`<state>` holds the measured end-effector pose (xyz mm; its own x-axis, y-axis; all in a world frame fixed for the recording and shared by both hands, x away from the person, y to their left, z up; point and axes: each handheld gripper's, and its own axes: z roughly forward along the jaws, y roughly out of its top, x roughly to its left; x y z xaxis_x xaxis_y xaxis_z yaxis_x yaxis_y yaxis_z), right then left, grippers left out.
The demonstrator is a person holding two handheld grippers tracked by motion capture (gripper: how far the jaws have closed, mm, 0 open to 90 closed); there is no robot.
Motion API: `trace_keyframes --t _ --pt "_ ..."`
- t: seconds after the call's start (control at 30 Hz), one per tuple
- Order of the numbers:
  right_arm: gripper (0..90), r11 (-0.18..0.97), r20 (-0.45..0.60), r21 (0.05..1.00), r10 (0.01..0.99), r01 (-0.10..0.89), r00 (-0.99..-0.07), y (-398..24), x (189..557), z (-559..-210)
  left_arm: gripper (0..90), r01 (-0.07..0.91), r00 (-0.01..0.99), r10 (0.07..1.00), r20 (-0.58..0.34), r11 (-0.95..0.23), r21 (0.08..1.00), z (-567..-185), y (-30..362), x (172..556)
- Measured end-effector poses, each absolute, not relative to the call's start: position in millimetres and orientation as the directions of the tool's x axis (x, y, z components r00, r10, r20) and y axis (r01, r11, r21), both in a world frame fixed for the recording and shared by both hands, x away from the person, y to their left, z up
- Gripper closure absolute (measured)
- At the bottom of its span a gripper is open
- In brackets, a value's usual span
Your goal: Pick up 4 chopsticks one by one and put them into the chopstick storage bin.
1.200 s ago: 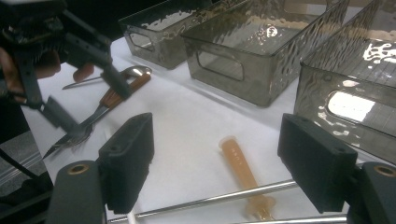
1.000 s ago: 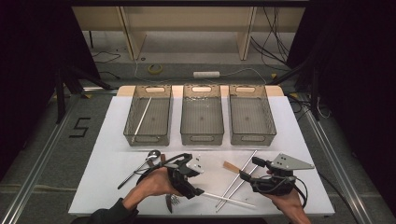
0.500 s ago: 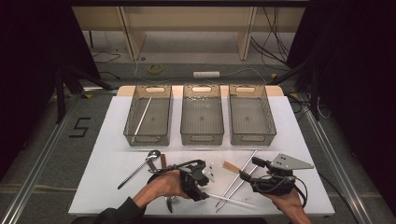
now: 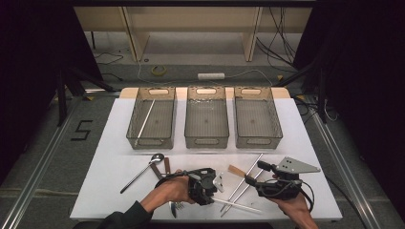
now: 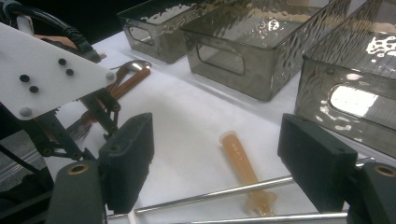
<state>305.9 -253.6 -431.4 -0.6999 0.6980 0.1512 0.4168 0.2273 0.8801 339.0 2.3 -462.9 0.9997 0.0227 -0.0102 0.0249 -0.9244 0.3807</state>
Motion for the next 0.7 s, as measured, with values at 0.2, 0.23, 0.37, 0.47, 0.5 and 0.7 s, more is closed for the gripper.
trace_keyframes --t 0.2,0.23,0.37,0.47,0.5,0.7 --pt "28.1 0.229 0.151 0.878 0.7 0.42 -0.698 -253.1 305.9 -431.6 78.8 -0.009 1.0 -0.013 -0.006 -0.919 0.395 -463.5 3.0 340.5" --pt "28.1 0.229 0.153 0.877 0.7 0.422 -0.698 -253.0 305.9 -431.6 78.8 -0.017 1.0 -0.021 -0.006 -0.916 0.401 -463.8 3.5 341.2" --pt "28.1 0.232 0.152 0.875 0.701 0.424 -0.696 -253.0 306.1 -431.9 82.7 -0.033 0.999 -0.041 -0.01 -0.908 0.418 -465.0 5.4 343.4" --pt "28.0 0.235 0.151 0.873 0.702 0.427 -0.696 -252.7 306.2 -432.3 83.3 -0.044 0.999 -0.053 -0.009 -0.906 0.421 -465.1 5.7 344.0" --pt "28.0 0.235 0.151 0.873 0.702 0.427 -0.696 -252.7 306.2 -432.3 83.3 -0.044 0.999 -0.053 -0.011 -0.905 0.423 -465.2 6.0 344.3" --pt "28.1 0.232 0.151 0.875 0.702 0.425 -0.696 -253.1 306.2 -431.8 83.9 -0.028 0.999 -0.039 -0.016 -0.9 0.434 -465.3 7.2 344.8"
